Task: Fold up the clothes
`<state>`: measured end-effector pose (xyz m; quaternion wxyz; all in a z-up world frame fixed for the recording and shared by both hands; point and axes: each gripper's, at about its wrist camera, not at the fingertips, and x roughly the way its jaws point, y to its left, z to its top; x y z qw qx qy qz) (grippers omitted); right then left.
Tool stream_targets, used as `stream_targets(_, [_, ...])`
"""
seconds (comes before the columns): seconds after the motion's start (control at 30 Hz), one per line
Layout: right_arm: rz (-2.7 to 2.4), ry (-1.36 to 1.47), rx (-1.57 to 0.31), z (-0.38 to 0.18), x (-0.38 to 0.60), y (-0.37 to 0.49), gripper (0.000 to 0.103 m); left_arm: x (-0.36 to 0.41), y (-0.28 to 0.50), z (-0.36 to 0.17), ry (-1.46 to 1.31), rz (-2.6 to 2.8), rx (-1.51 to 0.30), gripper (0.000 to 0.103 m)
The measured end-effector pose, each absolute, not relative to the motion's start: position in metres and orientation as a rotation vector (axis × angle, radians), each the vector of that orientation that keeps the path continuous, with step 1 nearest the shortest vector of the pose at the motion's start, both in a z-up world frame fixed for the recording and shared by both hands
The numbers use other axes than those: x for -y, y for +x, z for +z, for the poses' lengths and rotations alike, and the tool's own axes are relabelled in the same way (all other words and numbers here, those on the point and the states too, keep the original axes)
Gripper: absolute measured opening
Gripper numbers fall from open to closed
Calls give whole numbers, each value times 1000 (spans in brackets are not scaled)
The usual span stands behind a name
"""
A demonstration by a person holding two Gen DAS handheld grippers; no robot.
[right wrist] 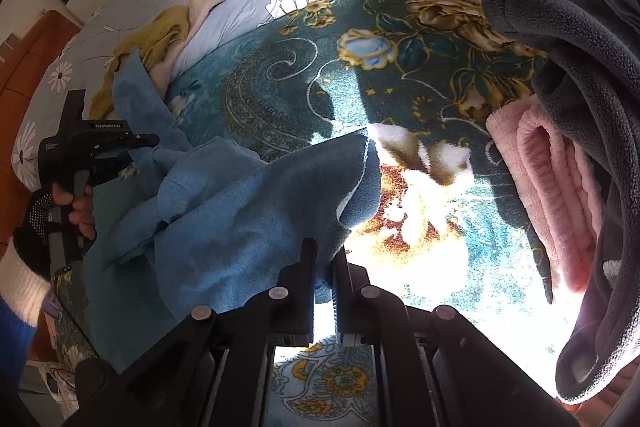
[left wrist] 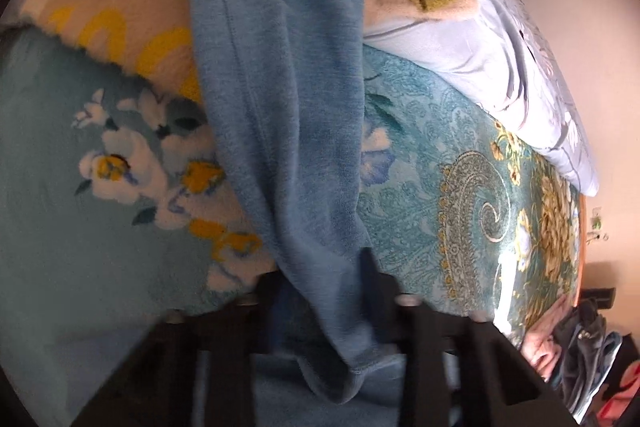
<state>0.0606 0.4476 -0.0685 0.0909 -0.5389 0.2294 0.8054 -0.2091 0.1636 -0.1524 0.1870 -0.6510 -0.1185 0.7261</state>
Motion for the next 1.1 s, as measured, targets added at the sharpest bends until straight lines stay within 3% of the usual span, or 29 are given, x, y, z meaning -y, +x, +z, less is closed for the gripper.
stream_targets(0.13, [2428, -1550, -653, -49, -446, 64, 7, -148, -203, -114, -1699, 2092, 405, 8])
stream_targets(0.43, [2556, -1282, -552, 36, -457, 53, 5, -54, -204, 65, -1175, 2287, 539, 8])
stream_targets(0.6, [2637, -1095, -504, 96, -466, 49, 5, 18, -179, 132, -996, 2397, 547, 8])
stream_targets(0.9, [2692, -758, -449, 197, -491, 77, 5, 127, -101, 160, -824, 2500, 582, 8])
stream_targets(1.1, [2664, -655, -412, 226, -507, 99, 5, 169, -54, 153, -802, 2538, 593, 8])
